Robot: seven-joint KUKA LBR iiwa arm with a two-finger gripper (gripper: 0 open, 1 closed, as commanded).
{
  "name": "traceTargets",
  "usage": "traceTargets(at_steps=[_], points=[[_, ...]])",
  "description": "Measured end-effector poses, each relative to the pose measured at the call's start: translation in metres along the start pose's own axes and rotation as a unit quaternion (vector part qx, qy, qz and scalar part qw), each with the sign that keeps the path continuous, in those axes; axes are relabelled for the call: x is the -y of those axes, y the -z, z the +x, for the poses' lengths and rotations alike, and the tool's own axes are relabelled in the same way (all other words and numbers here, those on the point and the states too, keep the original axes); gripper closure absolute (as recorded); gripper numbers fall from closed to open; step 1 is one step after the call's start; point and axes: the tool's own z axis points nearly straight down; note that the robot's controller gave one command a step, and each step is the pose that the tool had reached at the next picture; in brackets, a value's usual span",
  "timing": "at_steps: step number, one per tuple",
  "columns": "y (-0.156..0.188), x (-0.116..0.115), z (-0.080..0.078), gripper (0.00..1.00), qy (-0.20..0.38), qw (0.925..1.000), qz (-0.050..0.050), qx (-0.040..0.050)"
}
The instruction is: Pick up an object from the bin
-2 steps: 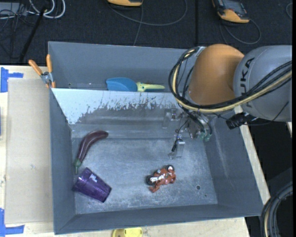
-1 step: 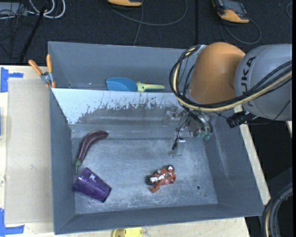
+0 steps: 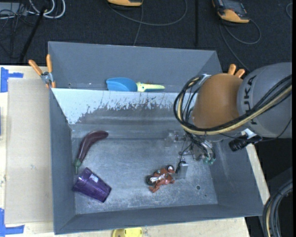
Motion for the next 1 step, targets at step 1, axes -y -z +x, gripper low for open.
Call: traceTargets(at_steps=[1], points=[[-0.0315, 0.0057, 0.0195, 0.00, 0.066, 0.9978, 0.000, -0.0054]])
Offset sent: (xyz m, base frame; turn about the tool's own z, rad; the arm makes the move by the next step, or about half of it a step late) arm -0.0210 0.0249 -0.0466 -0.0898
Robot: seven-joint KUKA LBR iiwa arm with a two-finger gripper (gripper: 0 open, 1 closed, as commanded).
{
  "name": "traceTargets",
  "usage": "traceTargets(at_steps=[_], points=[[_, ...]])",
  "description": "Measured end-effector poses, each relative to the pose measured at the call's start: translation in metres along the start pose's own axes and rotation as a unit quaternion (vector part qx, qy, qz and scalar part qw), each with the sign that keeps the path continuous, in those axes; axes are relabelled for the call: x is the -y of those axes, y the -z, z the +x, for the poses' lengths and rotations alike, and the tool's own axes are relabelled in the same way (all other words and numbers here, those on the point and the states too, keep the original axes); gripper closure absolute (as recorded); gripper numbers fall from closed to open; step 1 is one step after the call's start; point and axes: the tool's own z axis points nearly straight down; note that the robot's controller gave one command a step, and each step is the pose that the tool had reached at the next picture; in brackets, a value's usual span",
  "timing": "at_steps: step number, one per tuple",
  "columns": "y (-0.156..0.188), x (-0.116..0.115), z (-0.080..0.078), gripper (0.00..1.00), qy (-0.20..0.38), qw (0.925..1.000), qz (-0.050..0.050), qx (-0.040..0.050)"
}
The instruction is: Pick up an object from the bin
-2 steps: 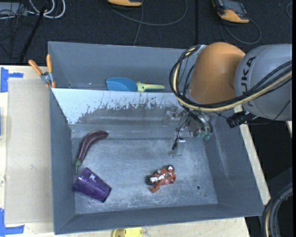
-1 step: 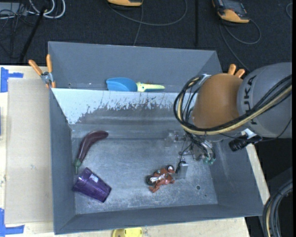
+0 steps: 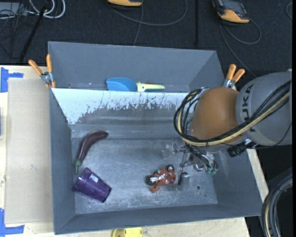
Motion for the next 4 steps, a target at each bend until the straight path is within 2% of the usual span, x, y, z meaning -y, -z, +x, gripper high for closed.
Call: traceTargets(at_steps=[1, 3, 4], points=[[-0.016, -0.032, -0.003, 1.00, -0.021, 0.9998, 0.000, 0.0018], [-0.003, -0.040, 0.003, 1.00, -0.030, 0.9995, 0.000, 0.0011], [0.145, -0.021, 0.027, 1.00, 0.006, 1.0000, 0.001, 0.0031]])
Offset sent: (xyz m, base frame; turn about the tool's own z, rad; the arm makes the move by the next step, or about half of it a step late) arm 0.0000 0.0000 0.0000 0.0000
